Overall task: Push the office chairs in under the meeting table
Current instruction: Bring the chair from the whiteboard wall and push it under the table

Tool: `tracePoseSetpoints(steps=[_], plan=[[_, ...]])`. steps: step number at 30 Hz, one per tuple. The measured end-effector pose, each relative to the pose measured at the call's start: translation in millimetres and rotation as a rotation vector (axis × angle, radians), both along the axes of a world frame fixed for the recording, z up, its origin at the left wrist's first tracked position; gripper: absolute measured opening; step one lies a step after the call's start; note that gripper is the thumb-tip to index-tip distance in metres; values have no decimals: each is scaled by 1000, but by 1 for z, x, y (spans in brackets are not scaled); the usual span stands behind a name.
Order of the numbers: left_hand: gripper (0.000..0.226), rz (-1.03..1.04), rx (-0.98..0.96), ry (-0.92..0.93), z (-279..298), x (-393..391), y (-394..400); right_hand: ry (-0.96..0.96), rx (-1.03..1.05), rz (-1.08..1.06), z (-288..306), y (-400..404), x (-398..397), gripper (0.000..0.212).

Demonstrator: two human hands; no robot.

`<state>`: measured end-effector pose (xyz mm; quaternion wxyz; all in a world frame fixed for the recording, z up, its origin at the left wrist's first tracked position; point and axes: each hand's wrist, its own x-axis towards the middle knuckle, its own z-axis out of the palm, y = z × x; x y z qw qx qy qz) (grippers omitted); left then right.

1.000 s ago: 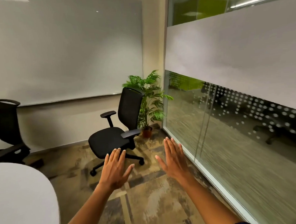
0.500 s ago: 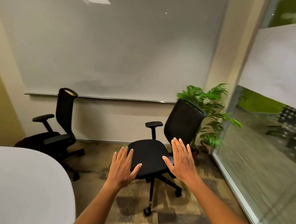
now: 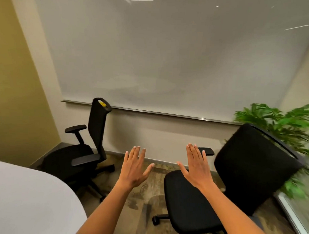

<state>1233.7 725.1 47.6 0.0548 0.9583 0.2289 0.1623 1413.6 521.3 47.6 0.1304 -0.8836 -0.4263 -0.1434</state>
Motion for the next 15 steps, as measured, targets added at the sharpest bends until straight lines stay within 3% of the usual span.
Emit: tracePoseSetpoints(steps=[8,12,15], plan=[[90,114,-5,88,-46,74,169,55,-41,143,-37,191,113,92],[103,205,-1,82,-39,129,257,82,-53,210,-47,287,177,93],[96,268,-20,38,-17,168,319,92,-36,261,-32,363,219,96]])
